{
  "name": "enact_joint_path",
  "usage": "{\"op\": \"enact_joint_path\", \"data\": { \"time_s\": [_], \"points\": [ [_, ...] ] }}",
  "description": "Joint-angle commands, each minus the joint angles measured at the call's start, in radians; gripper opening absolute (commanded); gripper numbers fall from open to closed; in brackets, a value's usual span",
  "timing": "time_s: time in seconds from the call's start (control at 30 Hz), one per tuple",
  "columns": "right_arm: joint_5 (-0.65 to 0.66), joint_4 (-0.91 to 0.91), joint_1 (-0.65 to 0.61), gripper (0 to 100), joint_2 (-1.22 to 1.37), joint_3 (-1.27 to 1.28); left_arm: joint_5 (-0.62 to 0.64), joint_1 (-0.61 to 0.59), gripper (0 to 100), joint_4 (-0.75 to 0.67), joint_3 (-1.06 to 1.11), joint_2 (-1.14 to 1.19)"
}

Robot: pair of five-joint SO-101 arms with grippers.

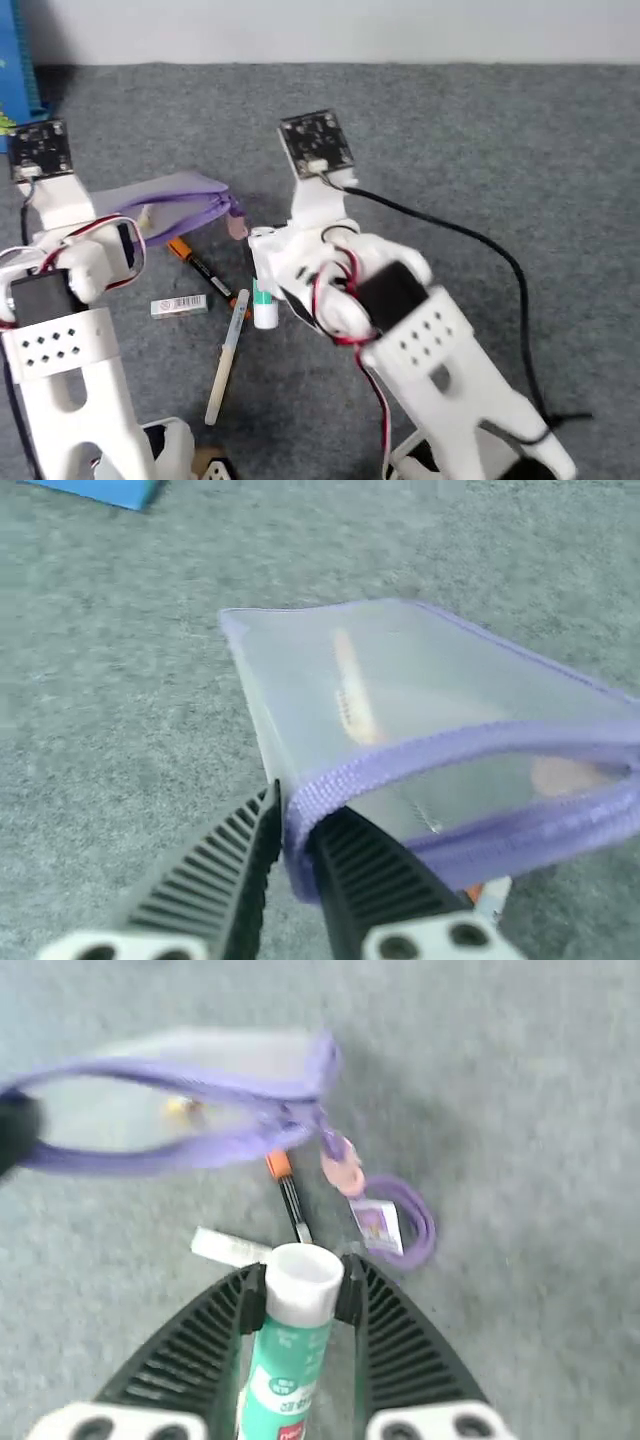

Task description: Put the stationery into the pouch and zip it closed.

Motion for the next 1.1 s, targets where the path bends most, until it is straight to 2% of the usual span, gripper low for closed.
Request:
{"op": "enact_joint_path", "data": {
  "time_s": [0.0, 0.3, 0.53, 0.67, 0.83, 1.07],
  "points": [
    [0.018, -0.153, 0.013, 0.8, -0.159, 0.098, 0.005, 0.046, 1, 0.012, -0.013, -0.009],
    [0.184, -0.697, -0.022, 0.8, -0.476, 0.506, 0.005, 0.055, 1, 0.011, -0.015, -0.006],
    [0.358, -1.152, -0.131, 0.8, -0.516, 0.715, 0.005, 0.055, 1, 0.009, -0.015, -0.006],
    [0.437, -1.366, -0.154, 0.8, -0.433, 0.760, 0.005, 0.055, 1, 0.009, -0.015, -0.006],
    [0.450, -1.592, -0.147, 0.8, -0.216, 0.756, 0.005, 0.055, 1, 0.011, -0.015, -0.006],
    [0.554, -1.952, -0.137, 0.8, 0.094, 0.749, 0.006, 0.055, 1, 0.011, -0.013, -0.005]
  ]
}}
